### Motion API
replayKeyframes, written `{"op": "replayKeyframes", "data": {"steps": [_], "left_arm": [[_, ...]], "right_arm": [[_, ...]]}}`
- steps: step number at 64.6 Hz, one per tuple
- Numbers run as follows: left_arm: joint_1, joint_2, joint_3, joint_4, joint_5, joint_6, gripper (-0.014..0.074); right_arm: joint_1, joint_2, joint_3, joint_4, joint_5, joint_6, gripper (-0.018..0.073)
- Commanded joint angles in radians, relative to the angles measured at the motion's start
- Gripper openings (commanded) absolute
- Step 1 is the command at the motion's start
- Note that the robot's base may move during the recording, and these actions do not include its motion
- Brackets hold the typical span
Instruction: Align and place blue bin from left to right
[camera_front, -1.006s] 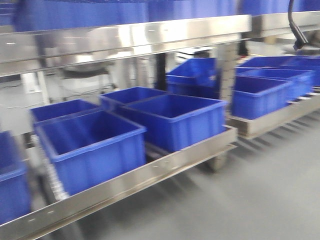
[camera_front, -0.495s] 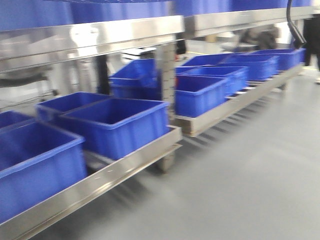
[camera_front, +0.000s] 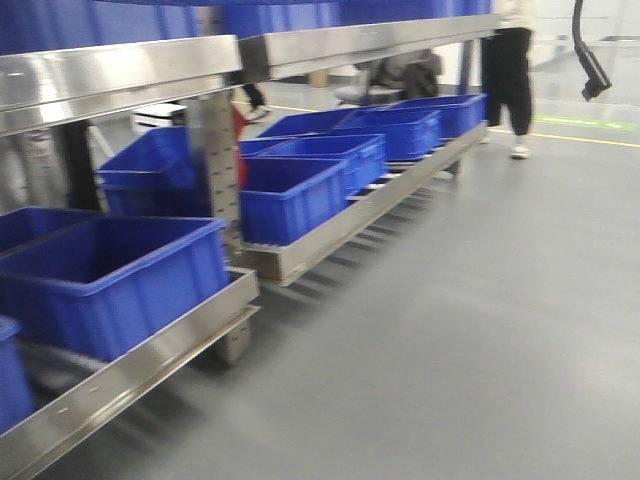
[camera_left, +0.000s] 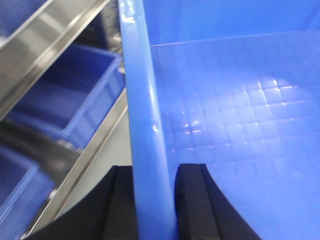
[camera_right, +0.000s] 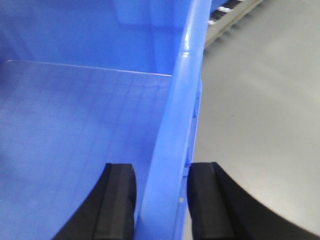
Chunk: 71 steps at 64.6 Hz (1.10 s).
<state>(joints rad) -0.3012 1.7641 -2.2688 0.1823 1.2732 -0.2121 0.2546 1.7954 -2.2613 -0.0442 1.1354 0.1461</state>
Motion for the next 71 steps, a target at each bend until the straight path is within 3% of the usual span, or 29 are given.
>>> {"op": "replayKeyframes", "data": {"steps": [1,71], "left_arm": [[-0.013,-0.031,-0.019,-0.038,-0.074,0.017,-0.0013],[-0.013,-0.031,-0.019,-0.038,-0.074,0.017,-0.0013]], "right_arm": [[-0.003,-0.019,-0.019,-0.032,-0.118,0.022,-0.0079],[-0.003,-0.019,-0.019,-0.032,-0.118,0.022,-0.0079]]}}
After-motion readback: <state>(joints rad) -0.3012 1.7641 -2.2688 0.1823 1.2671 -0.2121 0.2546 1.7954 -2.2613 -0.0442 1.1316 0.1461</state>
